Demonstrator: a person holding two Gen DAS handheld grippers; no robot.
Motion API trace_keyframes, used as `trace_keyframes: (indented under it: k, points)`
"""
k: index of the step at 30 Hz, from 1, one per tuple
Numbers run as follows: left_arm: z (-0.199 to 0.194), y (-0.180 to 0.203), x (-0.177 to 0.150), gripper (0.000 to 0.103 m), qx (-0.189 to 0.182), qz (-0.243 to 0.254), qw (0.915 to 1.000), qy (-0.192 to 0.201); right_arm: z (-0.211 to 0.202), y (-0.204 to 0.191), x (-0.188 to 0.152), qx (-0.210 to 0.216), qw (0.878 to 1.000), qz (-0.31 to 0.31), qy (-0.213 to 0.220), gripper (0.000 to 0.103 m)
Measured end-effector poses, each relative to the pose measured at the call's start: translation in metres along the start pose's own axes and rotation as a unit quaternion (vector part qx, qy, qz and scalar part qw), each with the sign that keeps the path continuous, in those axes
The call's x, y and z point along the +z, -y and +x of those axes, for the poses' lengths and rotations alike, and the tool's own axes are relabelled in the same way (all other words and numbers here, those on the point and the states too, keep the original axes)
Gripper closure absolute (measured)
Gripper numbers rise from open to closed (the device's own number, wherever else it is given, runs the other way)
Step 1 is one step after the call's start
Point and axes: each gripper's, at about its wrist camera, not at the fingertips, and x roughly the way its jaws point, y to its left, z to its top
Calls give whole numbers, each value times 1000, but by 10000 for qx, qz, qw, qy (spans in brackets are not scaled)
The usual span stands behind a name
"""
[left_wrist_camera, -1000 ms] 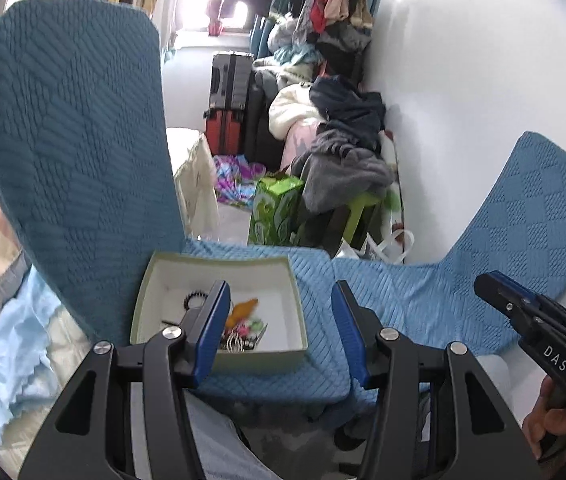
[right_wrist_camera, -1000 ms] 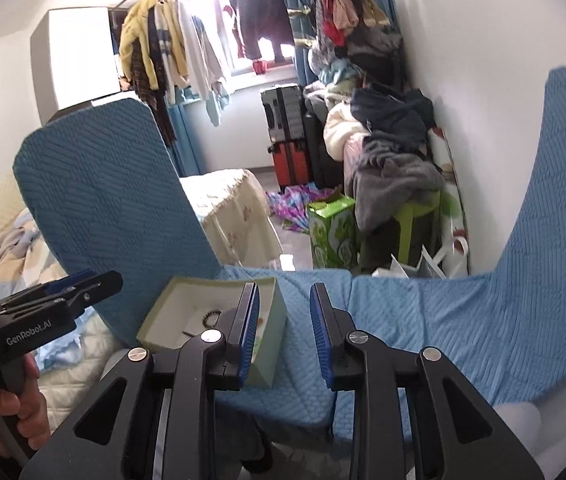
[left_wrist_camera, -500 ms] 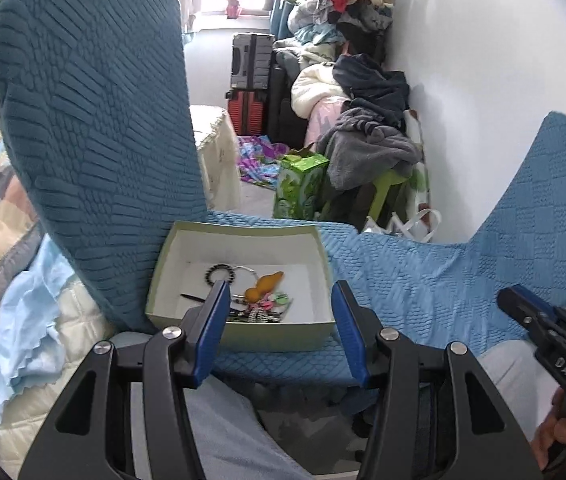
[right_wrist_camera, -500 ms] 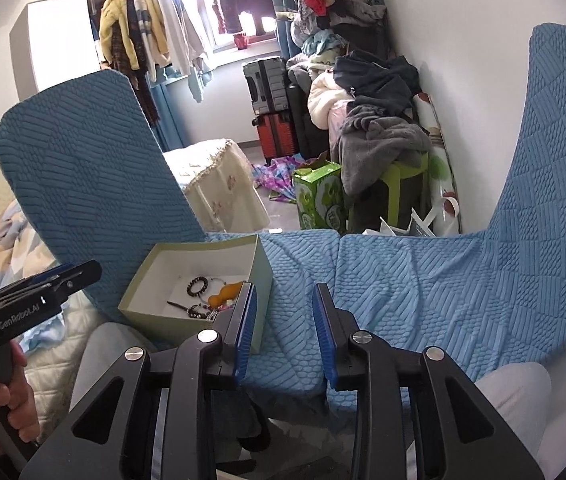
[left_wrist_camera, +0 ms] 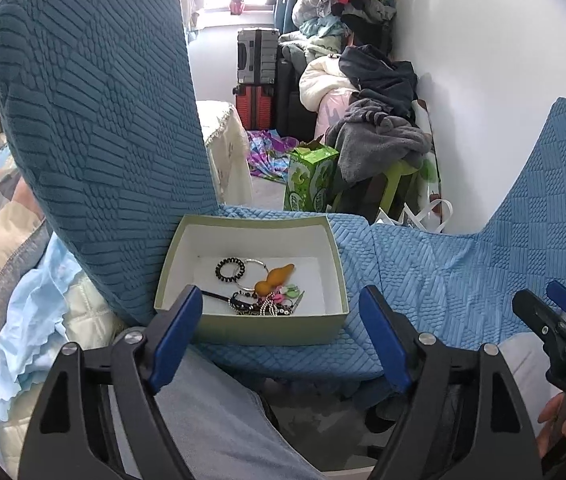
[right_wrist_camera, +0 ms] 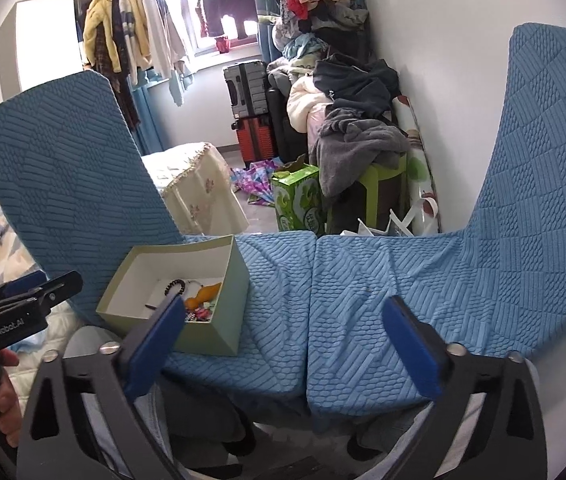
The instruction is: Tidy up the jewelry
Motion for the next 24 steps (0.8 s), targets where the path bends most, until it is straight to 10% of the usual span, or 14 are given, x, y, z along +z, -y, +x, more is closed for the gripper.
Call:
trace_keyframes:
  k: [24]
  points:
    - [11, -7, -4, 18, 117, -158, 9993, -316, 4, -2, -3, -268, 9996, -109, -70, 0]
